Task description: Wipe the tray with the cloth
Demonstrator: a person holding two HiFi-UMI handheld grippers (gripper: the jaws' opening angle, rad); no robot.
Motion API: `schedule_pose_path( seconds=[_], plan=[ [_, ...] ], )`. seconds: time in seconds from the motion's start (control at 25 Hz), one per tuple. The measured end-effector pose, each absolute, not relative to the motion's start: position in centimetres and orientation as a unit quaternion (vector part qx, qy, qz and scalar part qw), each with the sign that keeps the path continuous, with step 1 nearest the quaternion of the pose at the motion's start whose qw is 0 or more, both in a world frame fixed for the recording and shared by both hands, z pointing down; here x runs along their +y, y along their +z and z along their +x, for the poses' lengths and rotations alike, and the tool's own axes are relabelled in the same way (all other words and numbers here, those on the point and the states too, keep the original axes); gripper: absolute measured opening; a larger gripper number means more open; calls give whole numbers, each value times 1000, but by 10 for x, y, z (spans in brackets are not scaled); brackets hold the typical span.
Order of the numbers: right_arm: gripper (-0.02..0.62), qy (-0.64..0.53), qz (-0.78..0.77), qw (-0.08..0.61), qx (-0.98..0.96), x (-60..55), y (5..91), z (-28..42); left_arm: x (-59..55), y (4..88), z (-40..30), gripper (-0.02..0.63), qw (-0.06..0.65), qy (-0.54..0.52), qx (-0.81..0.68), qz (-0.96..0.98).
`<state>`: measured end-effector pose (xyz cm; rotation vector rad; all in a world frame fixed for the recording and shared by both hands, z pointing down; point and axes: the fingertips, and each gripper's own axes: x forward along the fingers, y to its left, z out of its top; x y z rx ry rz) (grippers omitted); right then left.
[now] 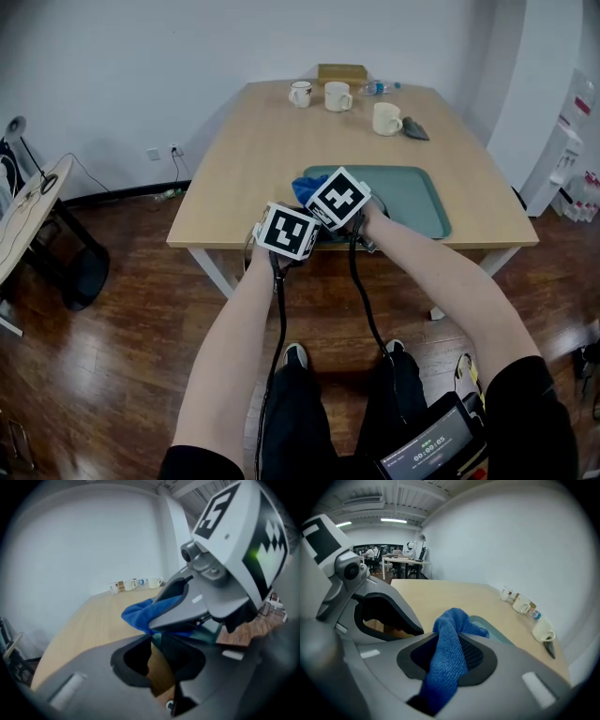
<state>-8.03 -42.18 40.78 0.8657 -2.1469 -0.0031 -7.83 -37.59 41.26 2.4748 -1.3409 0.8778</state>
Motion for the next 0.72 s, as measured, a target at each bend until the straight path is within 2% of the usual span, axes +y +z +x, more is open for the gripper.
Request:
schedule_pose_path(
  seconds=[0.24,0.72],
  plan=[
    [106,20,358,394,-846,-428,403,-49,-376,414,-81,71,98,297,-455,834],
    [107,90,492,418,-759,-453,407,155,-377,416,-84,71,98,298,-457,832]
  ],
)
